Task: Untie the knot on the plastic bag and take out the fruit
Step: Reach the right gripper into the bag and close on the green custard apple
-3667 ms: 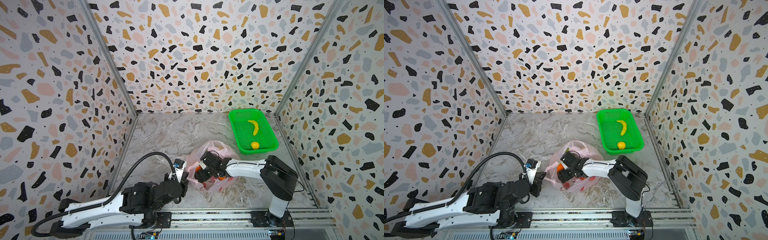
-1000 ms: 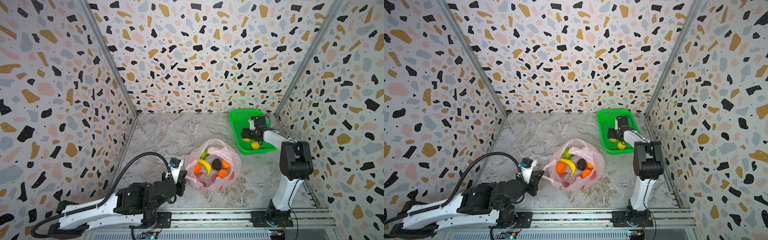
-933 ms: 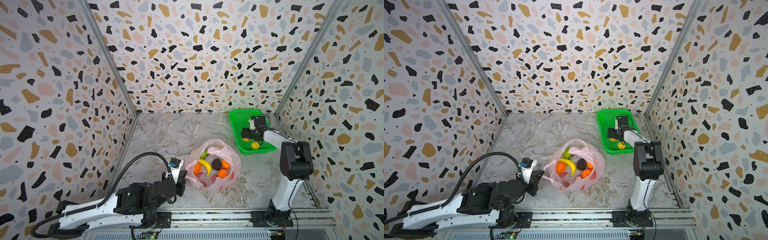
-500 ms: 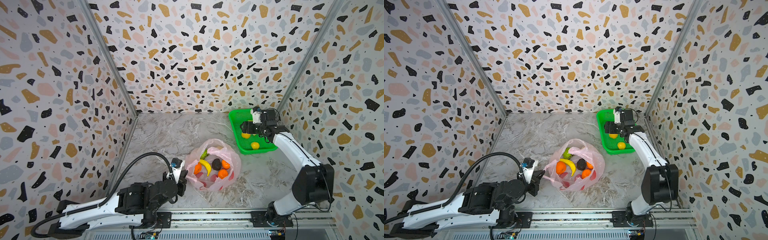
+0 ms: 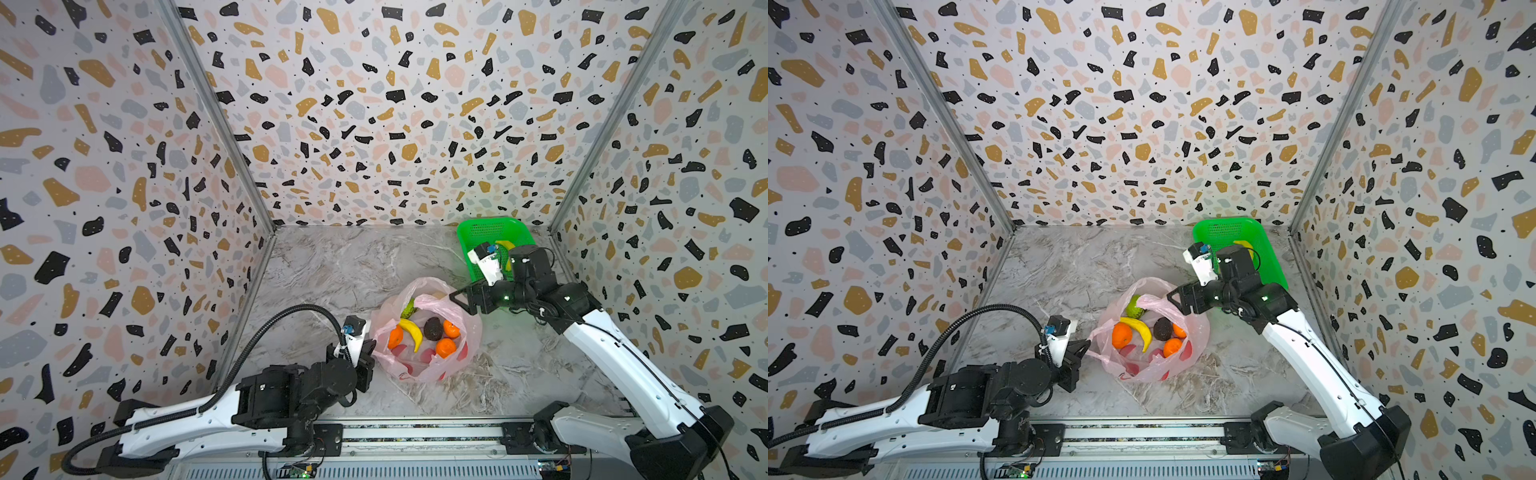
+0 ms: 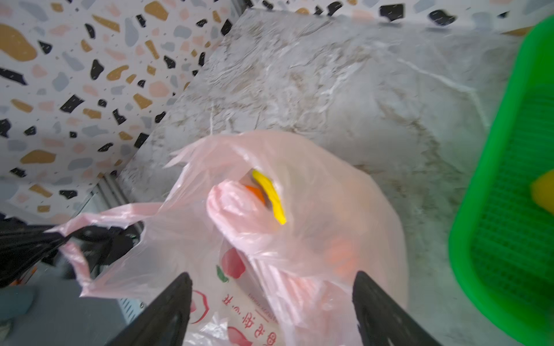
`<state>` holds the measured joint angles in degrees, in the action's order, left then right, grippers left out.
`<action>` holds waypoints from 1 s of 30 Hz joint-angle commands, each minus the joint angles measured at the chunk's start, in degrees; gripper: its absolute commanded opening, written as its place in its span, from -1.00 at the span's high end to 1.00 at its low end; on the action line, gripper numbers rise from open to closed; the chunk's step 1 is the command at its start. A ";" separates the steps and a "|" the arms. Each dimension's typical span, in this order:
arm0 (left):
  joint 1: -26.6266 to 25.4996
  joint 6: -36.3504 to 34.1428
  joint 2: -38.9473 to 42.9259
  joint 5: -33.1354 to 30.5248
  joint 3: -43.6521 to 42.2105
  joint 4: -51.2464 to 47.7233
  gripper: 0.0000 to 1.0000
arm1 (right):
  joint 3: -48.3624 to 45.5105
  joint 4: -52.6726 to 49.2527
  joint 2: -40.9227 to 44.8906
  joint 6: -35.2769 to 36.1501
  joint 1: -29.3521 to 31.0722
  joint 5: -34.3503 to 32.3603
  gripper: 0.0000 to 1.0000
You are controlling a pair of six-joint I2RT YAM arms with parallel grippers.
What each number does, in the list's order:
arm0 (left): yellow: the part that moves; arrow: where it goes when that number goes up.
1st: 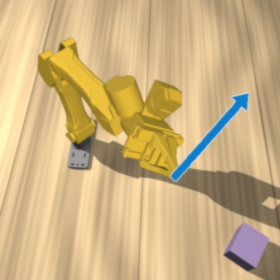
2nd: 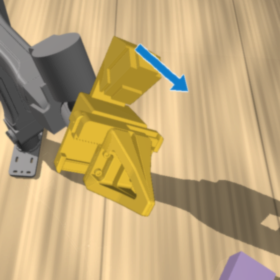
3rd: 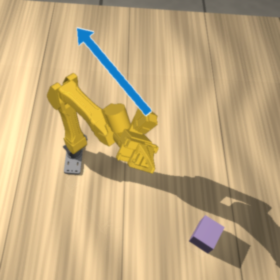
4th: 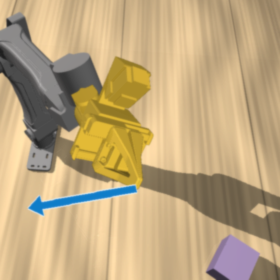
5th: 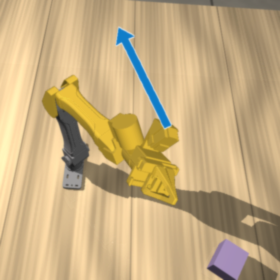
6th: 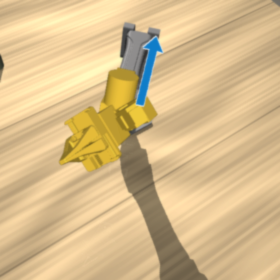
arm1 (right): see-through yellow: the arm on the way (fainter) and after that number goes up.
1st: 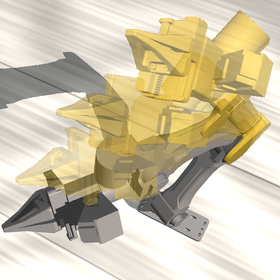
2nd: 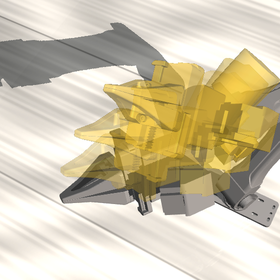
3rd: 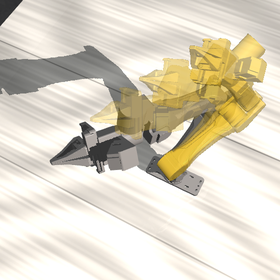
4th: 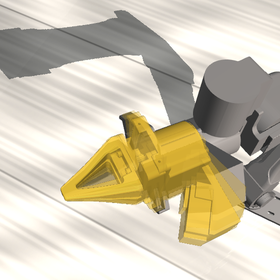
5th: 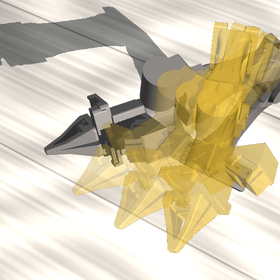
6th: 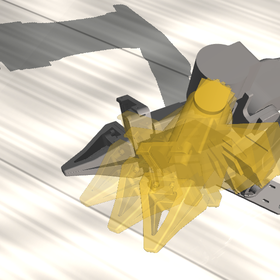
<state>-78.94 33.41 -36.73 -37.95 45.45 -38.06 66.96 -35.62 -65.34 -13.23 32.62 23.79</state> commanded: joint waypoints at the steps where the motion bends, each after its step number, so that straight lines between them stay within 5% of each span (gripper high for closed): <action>1: -0.34 -0.63 -0.07 -1.28 -0.28 1.34 1.00 | -2.32 2.93 0.95 -5.04 5.81 0.45 -0.70; 13: -0.34 -0.41 -0.47 -2.04 0.43 0.53 1.00 | -0.68 12.42 -14.48 -10.93 18.85 -10.38 -0.61; 30: -0.34 0.79 0.33 -4.23 2.36 -1.70 1.00 | -6.43 34.93 -27.95 -15.63 18.91 -25.27 -0.86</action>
<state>-78.94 34.11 -36.60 -40.42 45.87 -39.53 60.73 -6.52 -92.20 -27.70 51.88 1.65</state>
